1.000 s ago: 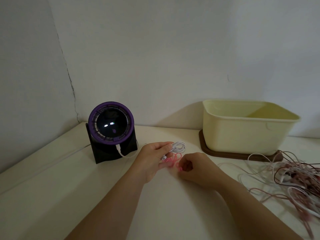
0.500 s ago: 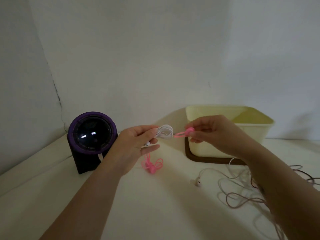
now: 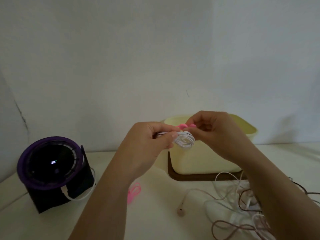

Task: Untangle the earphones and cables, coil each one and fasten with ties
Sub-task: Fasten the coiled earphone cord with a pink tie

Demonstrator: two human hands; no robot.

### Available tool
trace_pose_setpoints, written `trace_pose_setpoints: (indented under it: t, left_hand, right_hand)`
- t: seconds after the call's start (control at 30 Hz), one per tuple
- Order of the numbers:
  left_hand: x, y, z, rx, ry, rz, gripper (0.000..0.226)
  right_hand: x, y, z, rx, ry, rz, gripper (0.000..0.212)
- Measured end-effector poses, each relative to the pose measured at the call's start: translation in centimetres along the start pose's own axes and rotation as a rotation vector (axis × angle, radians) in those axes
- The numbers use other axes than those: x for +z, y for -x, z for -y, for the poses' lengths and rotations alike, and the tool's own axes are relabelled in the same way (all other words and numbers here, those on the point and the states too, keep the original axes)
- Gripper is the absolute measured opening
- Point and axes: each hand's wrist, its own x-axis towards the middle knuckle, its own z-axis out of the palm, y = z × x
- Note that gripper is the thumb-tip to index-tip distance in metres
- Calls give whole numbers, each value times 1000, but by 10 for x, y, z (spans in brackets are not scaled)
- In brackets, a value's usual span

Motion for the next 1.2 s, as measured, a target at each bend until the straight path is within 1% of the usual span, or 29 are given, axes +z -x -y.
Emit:
trace_pose_setpoints:
  t: [0.1,0.2,0.27,0.33,0.4,0.47,0.53,0.6,0.63,0.67,0.7,0.77,0.8,1.03,1.07,1.13,1.17,1.2]
  left_hand:
    - [0,-6,3,-17,81,-10,19]
    - [-9,-9,7,-18,145,-108,15]
    - [-13,-12,12,-10,146,-165,16]
    - [-11,-12,14,-8,113,-188,19]
    - [-4,-12,16,-3,39,-178,21]
    - [4,-12,16,-4,8,-162,20]
    - [12,-11,16,-15,25,-144,17]
    - [18,-10,14,-45,78,-104,6]
    - [21,-9,13,-58,103,-74,7]
    - [24,-9,13,-68,122,-44,14]
    - [27,-9,14,-77,135,-23,15]
    - [31,-8,14,-88,178,-13,7]
    - [32,-9,14,-95,207,-14,7]
    - [34,-9,16,-112,308,-28,5]
    - [34,-10,16,-118,326,-28,4]
    - [34,-10,17,-131,351,-34,18]
    - [34,-11,18,-137,353,-36,20]
    - [34,-11,18,-140,354,-37,15]
  right_hand:
    - [-5,-7,-6,49,55,40,3]
    - [-9,-8,-9,78,88,41,6]
    - [-10,-7,-7,91,68,24,5]
    - [-10,-6,-3,117,27,33,6]
    - [-12,-4,2,134,2,82,10]
    - [-15,-3,6,126,-37,168,9]
    - [-18,0,12,112,-85,261,7]
    - [-20,3,17,77,-98,301,4]
    - [-19,4,19,53,-85,288,3]
    - [-17,5,19,28,-46,252,3]
    - [-15,5,18,9,11,204,2]
    - [-11,4,15,0,85,125,2]
    - [-9,2,12,8,84,107,3]
    - [-5,-1,5,81,-67,165,3]
    - [-5,-1,5,80,-65,162,3]
    - [-6,-1,3,73,-40,144,3]
    - [-6,-2,2,71,-29,137,2]
    - [-6,-2,1,70,-21,132,2]
